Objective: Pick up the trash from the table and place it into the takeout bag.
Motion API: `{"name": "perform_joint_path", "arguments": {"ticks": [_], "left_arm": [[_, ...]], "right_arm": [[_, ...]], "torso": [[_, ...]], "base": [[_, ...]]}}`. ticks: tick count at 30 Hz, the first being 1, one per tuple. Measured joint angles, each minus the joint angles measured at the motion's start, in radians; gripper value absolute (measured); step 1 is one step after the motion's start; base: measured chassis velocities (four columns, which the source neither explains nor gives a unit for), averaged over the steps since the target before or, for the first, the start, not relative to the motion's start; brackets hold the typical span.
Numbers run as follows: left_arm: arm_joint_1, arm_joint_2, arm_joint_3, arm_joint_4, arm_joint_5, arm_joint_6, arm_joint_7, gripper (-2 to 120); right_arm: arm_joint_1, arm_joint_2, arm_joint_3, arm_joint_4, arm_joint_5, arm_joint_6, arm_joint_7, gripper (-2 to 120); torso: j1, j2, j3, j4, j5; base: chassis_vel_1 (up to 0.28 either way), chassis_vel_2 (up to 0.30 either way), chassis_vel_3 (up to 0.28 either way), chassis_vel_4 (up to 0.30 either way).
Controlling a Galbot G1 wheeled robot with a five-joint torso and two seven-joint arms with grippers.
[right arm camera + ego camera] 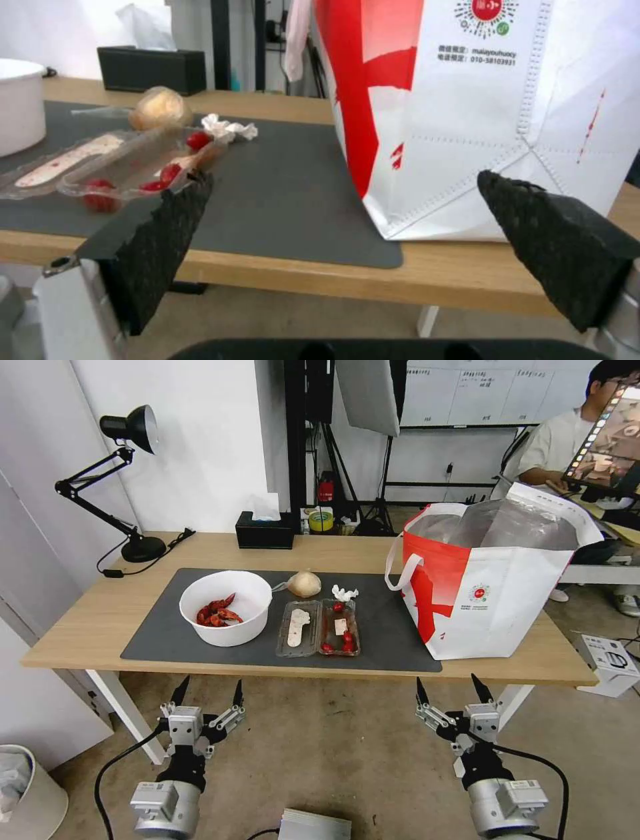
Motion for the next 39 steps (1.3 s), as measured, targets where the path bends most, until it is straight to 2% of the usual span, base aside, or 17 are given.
{"name": "perform_joint_path", "arguments": {"ticks": [23, 25, 31, 33, 34, 36, 38, 39], "left_arm": [[-0.002, 0.002, 0.001, 0.0, -0.008, 0.004, -0.004, 100], [-0.014, 0.021, 0.007, -0.011, -0.062, 0.061, -0.039, 100], [-0.028, 0.042, 0.012, -0.022, -0.117, 0.117, -0.073, 100], [-0.047, 0.07, 0.02, -0.038, -0.193, 0.192, -0.117, 100], [-0.047, 0.07, 0.02, -0.038, -0.193, 0.192, -0.117, 100], [-0.056, 0.085, 0.023, -0.044, -0.228, 0.225, -0.137, 100], [-0.061, 0.093, 0.025, -0.049, -0.249, 0.242, -0.149, 100], [-0.072, 0.109, 0.029, -0.059, -0.29, 0.279, -0.174, 100]], "right_arm": [[0.004, -0.015, 0.004, 0.0, 0.017, -0.018, 0.001, 100], [0.021, -0.068, 0.026, 0.009, 0.077, -0.092, 0.012, 100], [0.031, -0.113, 0.039, 0.013, 0.119, -0.143, 0.018, 100], [0.049, -0.163, 0.058, 0.022, 0.178, -0.212, 0.027, 100], [0.049, -0.163, 0.058, 0.022, 0.178, -0.212, 0.027, 100], [0.069, -0.224, 0.082, 0.033, 0.25, -0.299, 0.04, 100], [0.075, -0.242, 0.088, 0.036, 0.27, -0.324, 0.044, 100], [0.086, -0.273, 0.1, 0.042, 0.307, -0.368, 0.05, 100]], "torso": [[0.0, 0.0, 0.0, -0.0001, 0.0001], [0.0, 0.0, 0.0, 0.0001, 0.0], [0.0, 0.0, 0.0, 0.0, 0.0002], [0.0, 0.0, 0.0, 0.0001, 0.0], [0.0, 0.0, 0.0, 0.0001, 0.0], [0.0, 0.0, 0.0, 0.0001, -0.0001], [0.0, 0.0, 0.0, 0.0001, 0.0001], [0.0, 0.0, 0.0, 0.0, 0.0002]], "base": [[0.0, 0.0, 0.0, 0.0], [0.0, 0.0, 0.0, 0.0], [0.0, 0.0, 0.0, 0.0], [0.0, 0.0, 0.0, 0.0], [0.0, 0.0, 0.0, 0.0], [0.0, 0.0, 0.0, 0.0], [0.0, 0.0, 0.0, 0.0], [0.0, 0.0, 0.0, 0.0]]}}
